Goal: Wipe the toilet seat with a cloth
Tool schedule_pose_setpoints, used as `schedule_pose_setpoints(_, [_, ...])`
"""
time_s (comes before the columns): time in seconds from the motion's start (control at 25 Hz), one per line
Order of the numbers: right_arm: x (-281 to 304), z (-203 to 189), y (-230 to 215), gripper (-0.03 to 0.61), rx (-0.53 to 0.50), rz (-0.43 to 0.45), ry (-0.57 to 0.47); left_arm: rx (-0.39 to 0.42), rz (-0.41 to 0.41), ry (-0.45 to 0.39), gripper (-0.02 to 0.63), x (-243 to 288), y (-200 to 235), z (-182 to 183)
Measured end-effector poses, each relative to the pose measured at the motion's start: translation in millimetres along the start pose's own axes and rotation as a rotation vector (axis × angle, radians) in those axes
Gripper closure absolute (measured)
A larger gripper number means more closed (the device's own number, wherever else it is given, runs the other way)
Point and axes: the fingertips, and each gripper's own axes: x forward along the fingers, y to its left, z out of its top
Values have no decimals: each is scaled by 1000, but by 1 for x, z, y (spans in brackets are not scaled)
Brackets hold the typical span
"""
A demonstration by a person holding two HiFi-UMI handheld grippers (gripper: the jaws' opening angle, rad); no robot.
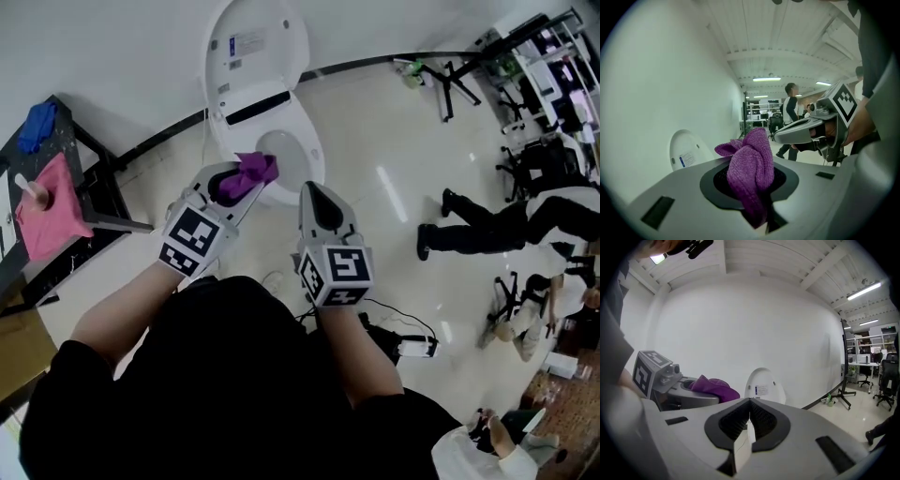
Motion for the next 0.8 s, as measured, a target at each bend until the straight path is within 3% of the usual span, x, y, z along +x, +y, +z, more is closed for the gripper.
schedule_pose_setpoints(0.32, [-17,15,-11,565,-48,45,-44,18,47,-29,520,5,-26,22])
schedule_pose_setpoints(0.8, [-31,13,-27,565,-38,47,-61,47,53,-46,520,15,-44,41])
